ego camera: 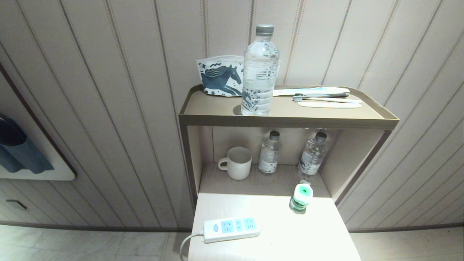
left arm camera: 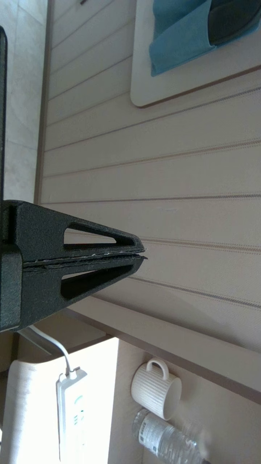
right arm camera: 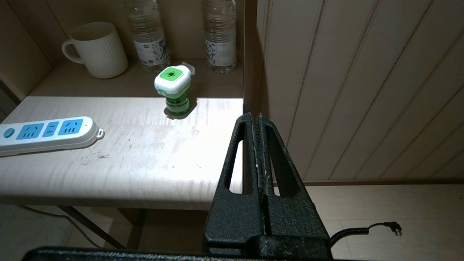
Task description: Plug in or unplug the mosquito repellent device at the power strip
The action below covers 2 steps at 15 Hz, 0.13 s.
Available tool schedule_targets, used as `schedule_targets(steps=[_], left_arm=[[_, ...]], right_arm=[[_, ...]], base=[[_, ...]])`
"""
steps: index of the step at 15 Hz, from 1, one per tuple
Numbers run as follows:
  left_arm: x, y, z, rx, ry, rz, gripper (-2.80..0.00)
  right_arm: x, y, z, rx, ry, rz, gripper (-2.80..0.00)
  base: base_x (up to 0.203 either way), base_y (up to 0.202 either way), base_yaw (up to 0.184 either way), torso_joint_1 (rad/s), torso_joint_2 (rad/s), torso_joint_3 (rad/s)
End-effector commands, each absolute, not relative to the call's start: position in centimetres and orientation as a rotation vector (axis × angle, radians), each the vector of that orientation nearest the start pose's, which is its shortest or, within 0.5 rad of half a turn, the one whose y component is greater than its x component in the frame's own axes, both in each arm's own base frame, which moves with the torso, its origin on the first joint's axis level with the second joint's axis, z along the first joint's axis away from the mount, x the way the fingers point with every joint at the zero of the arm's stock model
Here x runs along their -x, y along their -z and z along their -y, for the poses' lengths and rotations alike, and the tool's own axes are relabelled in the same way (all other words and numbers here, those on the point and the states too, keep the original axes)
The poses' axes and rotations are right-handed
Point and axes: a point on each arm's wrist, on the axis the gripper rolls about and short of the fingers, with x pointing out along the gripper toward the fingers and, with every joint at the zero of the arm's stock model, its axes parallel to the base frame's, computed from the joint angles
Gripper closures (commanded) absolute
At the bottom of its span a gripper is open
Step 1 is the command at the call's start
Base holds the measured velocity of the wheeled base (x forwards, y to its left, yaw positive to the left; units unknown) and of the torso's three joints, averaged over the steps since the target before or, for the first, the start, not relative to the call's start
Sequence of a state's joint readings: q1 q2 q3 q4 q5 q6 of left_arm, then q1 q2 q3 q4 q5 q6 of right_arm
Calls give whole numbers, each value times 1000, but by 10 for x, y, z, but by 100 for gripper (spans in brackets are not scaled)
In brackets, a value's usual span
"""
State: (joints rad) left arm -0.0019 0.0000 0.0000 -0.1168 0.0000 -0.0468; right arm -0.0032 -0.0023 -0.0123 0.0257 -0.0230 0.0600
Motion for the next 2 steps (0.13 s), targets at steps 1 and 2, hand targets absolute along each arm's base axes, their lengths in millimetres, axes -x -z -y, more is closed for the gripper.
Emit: schedule_targets(steps=[1, 2], left_arm=[[24, -88, 0, 48, 4, 118, 0], [24, -88, 0, 48, 4, 118, 0]], right_arm=[[24, -76, 0, -58, 26, -13, 0], [24, -77, 0, -57, 26, -12, 0]], base=[[0, 0, 0, 0, 0, 0], [0, 0, 0, 0, 0, 0]])
